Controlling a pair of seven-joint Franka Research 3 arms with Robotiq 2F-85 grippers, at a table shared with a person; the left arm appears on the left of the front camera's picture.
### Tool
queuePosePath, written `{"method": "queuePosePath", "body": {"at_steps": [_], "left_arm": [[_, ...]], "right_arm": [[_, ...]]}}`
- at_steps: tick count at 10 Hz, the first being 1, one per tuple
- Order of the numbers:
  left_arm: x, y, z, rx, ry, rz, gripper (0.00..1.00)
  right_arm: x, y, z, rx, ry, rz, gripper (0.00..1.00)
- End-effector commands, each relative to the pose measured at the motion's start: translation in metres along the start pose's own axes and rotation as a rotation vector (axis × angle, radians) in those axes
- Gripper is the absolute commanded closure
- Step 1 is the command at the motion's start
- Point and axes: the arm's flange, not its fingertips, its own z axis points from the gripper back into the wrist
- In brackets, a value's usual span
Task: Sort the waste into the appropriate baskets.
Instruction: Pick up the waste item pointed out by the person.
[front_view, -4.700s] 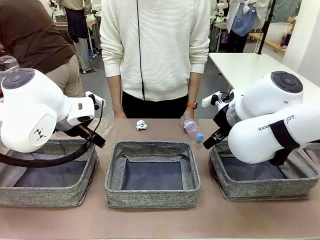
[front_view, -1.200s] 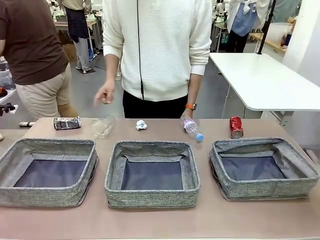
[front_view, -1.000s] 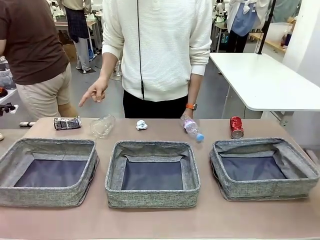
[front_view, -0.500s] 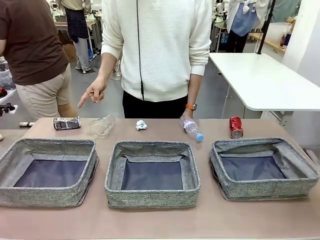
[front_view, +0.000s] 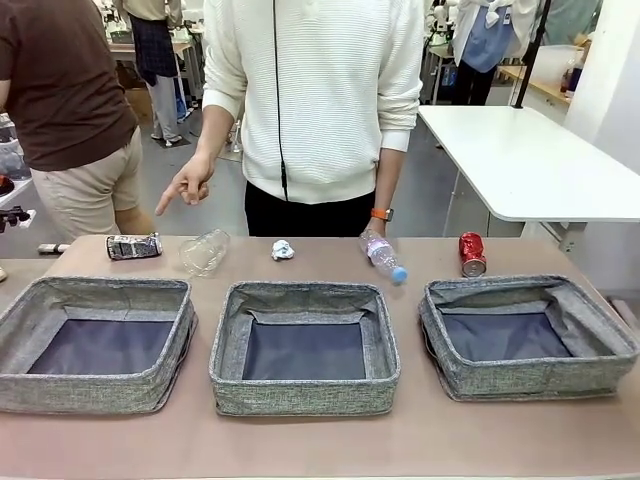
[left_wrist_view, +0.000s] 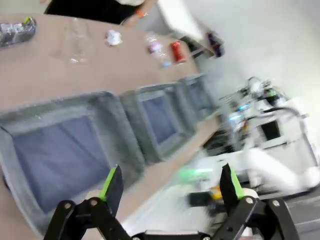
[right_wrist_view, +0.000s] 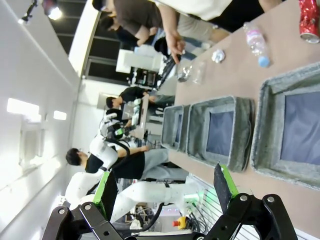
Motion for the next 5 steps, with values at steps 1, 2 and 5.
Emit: {"method": "queuePosePath", "body": {"at_steps": [1,2,5], "left_arm": [[0.052,0.014,-0.044,0.333,0.164,-0.389,0.00],[0.072,0.016,-0.069,0.437,0.174,-0.577,0.00],[0.093,0.027,-0.134,0.568,0.334,-0.853,0.00]], "right_arm": [[0.005,0.002,0.001,0.018,-0.007,0.028,0.00],[0.005,0.002,0.001,0.018,-0.007,0.028,0.00],[0.005,0.002,0.001,0.018,-0.007,0.028,0.00]]}}
